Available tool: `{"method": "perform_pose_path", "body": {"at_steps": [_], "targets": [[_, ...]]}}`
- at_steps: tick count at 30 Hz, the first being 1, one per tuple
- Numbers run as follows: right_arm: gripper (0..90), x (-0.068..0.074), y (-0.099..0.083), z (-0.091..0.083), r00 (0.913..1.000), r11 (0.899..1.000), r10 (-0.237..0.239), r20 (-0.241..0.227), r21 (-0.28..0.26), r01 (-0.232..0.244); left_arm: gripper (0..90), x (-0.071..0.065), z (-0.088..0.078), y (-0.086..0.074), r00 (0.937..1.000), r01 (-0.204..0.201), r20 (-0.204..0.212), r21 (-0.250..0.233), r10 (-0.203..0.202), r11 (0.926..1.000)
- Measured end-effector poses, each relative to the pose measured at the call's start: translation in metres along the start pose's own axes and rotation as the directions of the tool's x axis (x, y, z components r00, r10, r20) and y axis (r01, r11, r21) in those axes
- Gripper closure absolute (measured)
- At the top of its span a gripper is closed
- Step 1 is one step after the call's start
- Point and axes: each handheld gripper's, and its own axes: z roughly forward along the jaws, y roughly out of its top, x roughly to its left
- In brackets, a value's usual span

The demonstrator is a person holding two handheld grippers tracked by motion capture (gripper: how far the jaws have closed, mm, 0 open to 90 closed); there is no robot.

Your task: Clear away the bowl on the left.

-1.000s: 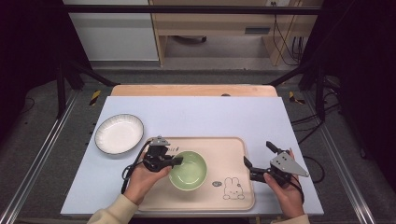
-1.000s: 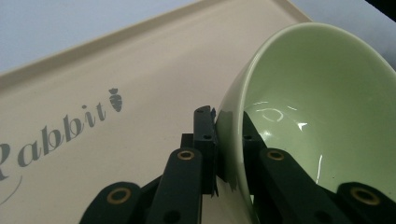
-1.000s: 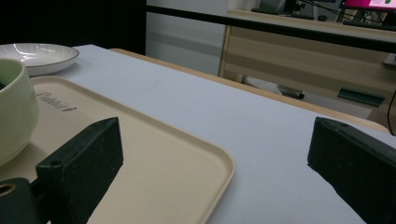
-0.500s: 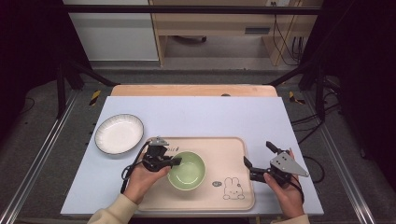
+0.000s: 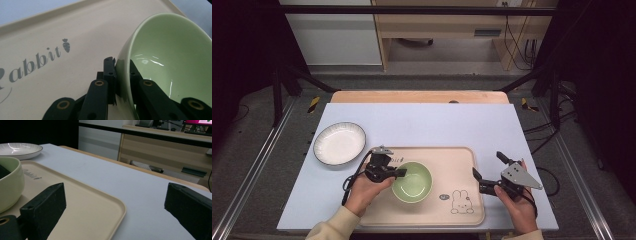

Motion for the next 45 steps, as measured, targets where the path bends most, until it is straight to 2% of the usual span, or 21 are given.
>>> {"method": "perform_pose_path", "body": {"at_steps": [11, 17, 18, 30, 34, 37, 41, 42, 45], "targets": [[4.5, 0.001, 0.0, 0.0, 1.0, 1.0, -0.003, -0.003, 0.004, 0.003, 82.8, 0.002, 0.004, 0.003, 1.0, -0.006, -0.006, 0.018, 0.006, 0.9998], [4.6, 0.001, 0.0, 0.001, 1.0, 1.0, -0.003, -0.008, 0.005, 0.003, 82.5, 0.002, 0.006, 0.002, 0.9995, -0.015, -0.029, 0.024, 0.015, 0.9996], [4.3, 0.001, -0.001, 0.001, 1.0, 1.0, -0.003, -0.008, 0.007, 0.003, 81.8, 0.003, 0.006, 0.002, 0.9989, -0.029, -0.036, 0.028, 0.03, 0.9992], [4.1, 0.002, -0.002, 0.003, 0.9999, 1.0, 0.002, -0.011, 0.008, -0.002, 81.2, 0.003, 0.005, 0.003, 0.9984, -0.043, -0.036, 0.009, 0.043, 0.9991], [4.1, 0.002, -0.002, 0.004, 0.9999, 1.0, 0.005, -0.012, 0.01, -0.005, 79.1, -0.001, 0.004, 0.003, 0.993, -0.093, -0.072, 0.015, 0.094, 0.9956], [4.1, 0.001, -0.002, 0.004, 0.9999, 1.0, 0.007, -0.01, 0.011, -0.007, 75.3, -0.001, 0.003, 0.003, 0.9905, -0.101, -0.093, 0.002, 0.101, 0.9949], [4.0, 0.001, -0.002, 0.005, 0.9999, 1.0, 0.011, -0.01, 0.009, -0.011, 70.9, -0.001, 0.0, 0.003, 0.9877, -0.12, -0.102, -0.007, 0.119, 0.9927], [4.0, 0.0, -0.003, 0.005, 0.9998, 1.0, 0.015, -0.011, 0.012, -0.015, 66.1, -0.001, -0.001, 0.004, 0.9864, -0.125, -0.109, -0.009, 0.123, 0.9921], [4.0, -0.001, -0.002, 0.006, 0.9998, 1.0, 0.015, -0.014, 0.007, -0.015, 62.7, 0.0, -0.004, 0.004, 0.9847, -0.13, -0.121, -0.03, 0.126, 0.991]]}}
